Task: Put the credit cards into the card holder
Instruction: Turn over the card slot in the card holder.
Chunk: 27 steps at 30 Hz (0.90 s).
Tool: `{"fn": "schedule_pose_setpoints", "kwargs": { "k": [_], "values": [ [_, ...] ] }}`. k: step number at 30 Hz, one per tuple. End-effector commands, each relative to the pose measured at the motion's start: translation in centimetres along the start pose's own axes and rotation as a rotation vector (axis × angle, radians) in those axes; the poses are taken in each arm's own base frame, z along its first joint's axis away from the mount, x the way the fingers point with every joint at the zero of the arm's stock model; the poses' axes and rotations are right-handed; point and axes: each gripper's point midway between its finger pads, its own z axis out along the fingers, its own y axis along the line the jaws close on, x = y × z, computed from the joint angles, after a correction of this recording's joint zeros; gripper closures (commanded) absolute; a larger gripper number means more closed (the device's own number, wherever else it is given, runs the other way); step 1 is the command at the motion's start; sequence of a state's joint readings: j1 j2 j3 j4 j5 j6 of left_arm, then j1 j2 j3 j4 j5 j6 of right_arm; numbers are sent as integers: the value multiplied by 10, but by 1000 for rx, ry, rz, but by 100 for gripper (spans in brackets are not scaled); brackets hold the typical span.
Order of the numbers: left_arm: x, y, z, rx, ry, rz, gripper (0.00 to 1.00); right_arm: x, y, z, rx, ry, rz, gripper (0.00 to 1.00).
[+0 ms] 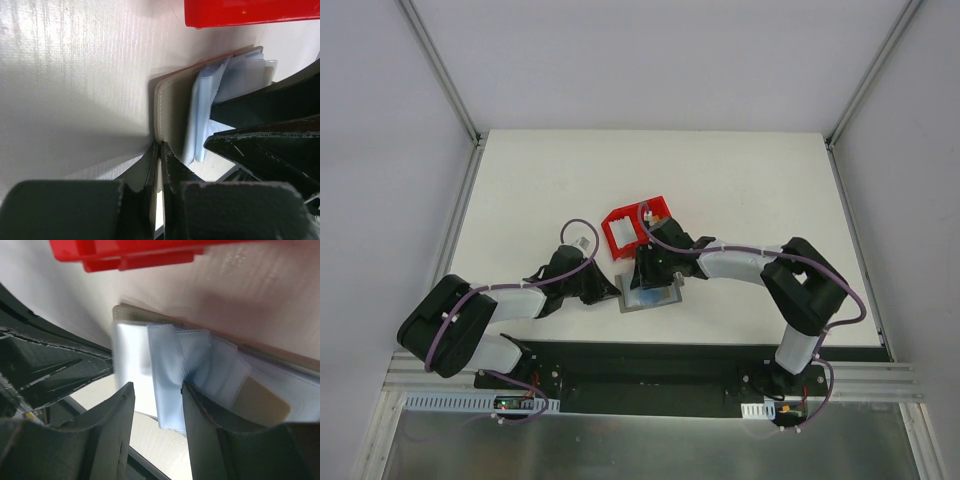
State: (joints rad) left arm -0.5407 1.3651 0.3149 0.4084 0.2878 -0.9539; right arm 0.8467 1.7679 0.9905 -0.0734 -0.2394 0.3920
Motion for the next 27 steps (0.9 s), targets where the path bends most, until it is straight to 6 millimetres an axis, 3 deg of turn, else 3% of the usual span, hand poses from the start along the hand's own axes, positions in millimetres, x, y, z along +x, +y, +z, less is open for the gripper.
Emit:
{"fn": "schedule_pose_setpoints", "kwargs": {
  "k": [1, 8, 14, 17, 21, 23, 27],
  "values": [
    [23, 53, -2, -179, 60, -30, 100, 22, 7, 17, -94, 67, 23, 54],
    [24, 63, 0, -220, 59, -59, 100, 6, 63, -13, -265, 14, -108, 53],
    [27, 70, 1, -248, 63, -76, 100, 1, 75, -40, -272, -8, -176, 53],
    [27, 71, 0, -249, 61, -77, 100, -7, 60, -56, -175, -71, -211, 52],
    [27, 69, 0, -238, 67, -69, 100, -20, 12, -72, 37, -156, -147, 50],
    [28, 66, 1, -221, 71, -62, 100, -19, -13, -71, 104, -147, -92, 48],
    [26, 62, 1, -204, 72, -51, 100, -7, -36, -63, 162, -110, -46, 47]
  ]
}}
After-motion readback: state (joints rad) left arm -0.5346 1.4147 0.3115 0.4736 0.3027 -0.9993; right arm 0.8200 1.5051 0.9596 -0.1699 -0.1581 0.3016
